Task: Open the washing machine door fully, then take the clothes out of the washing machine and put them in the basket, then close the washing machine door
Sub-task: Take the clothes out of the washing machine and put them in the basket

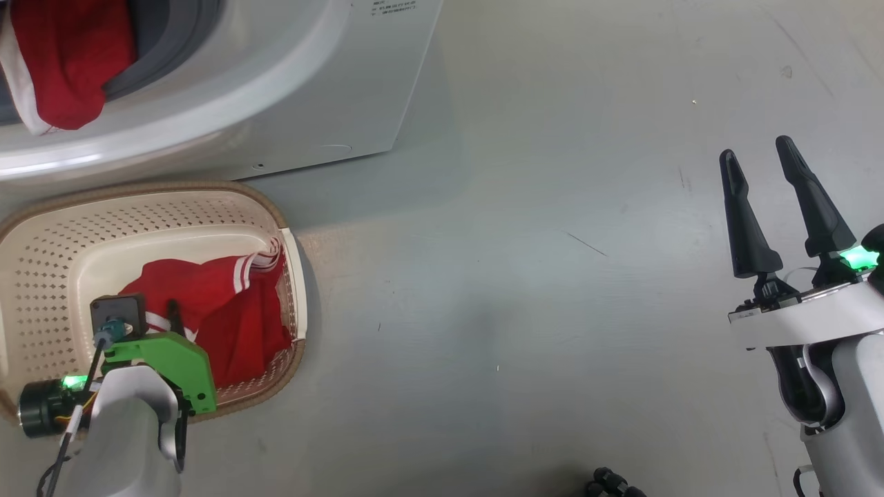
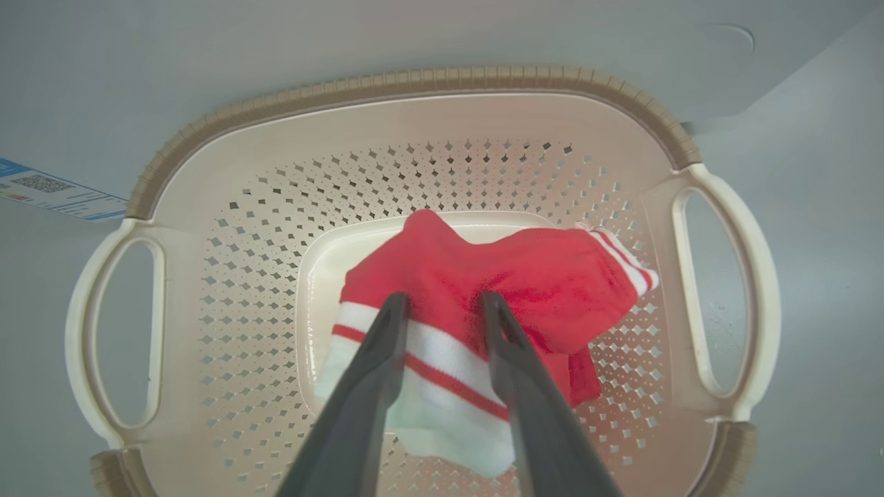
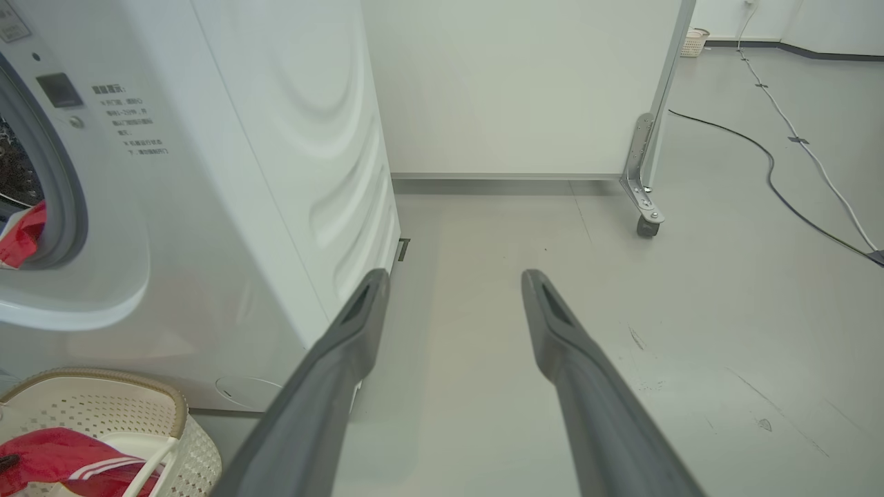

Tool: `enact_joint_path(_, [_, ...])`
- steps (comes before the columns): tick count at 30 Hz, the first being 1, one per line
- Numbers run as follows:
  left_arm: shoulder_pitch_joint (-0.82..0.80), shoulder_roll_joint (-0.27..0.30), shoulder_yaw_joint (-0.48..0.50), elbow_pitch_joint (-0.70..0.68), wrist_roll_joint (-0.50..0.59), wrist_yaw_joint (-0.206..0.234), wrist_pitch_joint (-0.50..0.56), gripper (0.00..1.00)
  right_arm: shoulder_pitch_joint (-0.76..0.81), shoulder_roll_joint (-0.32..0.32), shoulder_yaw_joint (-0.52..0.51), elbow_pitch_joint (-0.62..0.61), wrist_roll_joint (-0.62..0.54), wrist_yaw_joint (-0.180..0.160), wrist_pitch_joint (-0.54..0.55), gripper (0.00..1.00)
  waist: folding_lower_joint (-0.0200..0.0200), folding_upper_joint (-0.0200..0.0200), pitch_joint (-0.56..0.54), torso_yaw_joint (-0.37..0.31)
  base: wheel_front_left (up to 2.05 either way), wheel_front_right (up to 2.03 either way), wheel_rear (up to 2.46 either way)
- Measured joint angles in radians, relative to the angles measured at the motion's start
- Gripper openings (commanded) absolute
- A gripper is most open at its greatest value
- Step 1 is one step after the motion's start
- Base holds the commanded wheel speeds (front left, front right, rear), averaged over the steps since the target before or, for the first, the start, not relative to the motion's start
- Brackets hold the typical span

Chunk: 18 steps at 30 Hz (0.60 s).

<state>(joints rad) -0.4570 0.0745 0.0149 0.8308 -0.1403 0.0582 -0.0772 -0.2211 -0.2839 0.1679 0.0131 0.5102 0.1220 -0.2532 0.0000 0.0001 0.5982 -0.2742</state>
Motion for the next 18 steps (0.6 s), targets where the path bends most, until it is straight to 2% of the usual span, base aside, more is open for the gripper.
enact_joint_path(10, [-0.006, -0.010, -0.003, 0.068, 0.000, 0.003, -0.048, 1.00, -0.001, 0.001, -0.001, 0.020, -0.002, 0.000, 0.000, 1.00, 0.0000, 0.0000, -0.038, 0.017, 0.00, 0.00, 0.00])
enact_joint_path(18, [-0.010, -0.024, -0.016, 0.084, -0.010, -0.013, -0.119, 1.00, -0.001, 0.005, -0.002, 0.027, -0.011, 0.000, 0.000, 1.00, 0.0000, 0.0000, -0.092, 0.042, 0.00, 0.00, 0.00])
